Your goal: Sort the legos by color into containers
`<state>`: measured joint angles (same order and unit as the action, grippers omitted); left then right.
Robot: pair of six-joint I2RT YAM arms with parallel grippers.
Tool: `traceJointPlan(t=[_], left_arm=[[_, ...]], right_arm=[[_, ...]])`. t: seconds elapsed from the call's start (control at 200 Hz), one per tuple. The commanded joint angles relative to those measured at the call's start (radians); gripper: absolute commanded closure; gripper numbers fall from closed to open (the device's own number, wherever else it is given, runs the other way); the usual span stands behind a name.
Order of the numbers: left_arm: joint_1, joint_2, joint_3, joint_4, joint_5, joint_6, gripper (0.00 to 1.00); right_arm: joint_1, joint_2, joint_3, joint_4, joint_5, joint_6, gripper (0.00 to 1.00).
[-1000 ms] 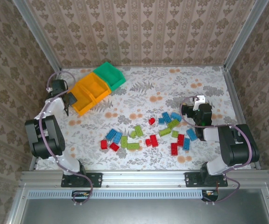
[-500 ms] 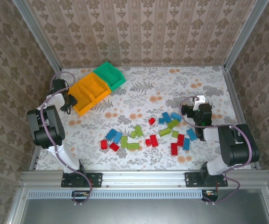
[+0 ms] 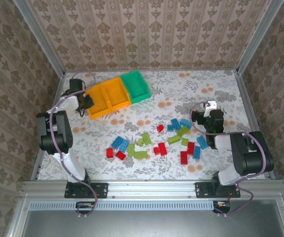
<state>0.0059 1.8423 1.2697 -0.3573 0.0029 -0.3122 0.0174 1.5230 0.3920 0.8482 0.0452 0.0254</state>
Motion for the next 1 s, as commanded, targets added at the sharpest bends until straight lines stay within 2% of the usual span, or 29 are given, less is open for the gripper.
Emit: traceJointPlan(t=[0.0, 0.445, 0.655, 0.74, 0.83, 0.925, 0.995], left_arm=[[-0.056, 0.009, 0.054, 0.027, 0.020, 0.100, 0.88], [-0.218, 0.100, 0.158, -0.007, 0.151, 0.098, 0.88], [-0.239, 0.141, 0.192, -0.043, 0.159, 0.060, 0.85], [-0.242, 0.141, 0.195, -0.053, 0.157, 0.063, 0.83], [-0.245, 0.137, 0.194, -0.060, 0.152, 0.066, 0.76], [-0.245, 0.133, 0.194, -0.063, 0.152, 0.059, 0.65], [-0.246, 0.128, 0.190, -0.063, 0.149, 0.053, 0.53]], right_arm=[[-0.003, 0.005, 0.018, 0.000, 0.008, 0.003, 0.00], [-0.003, 0.006, 0.018, 0.000, 0.008, 0.002, 0.00], [-0.004, 0.000, 0.021, -0.002, 0.010, 0.004, 0.00], [-0.001, -0.037, 0.072, -0.113, 0.007, -0.001, 0.00], [0.003, -0.093, 0.197, -0.430, 0.005, 0.018, 0.01], [0.011, -0.119, 0.314, -0.682, -0.043, 0.019, 0.07], [0.023, -0.126, 0.367, -0.821, -0.049, 0.035, 0.09]])
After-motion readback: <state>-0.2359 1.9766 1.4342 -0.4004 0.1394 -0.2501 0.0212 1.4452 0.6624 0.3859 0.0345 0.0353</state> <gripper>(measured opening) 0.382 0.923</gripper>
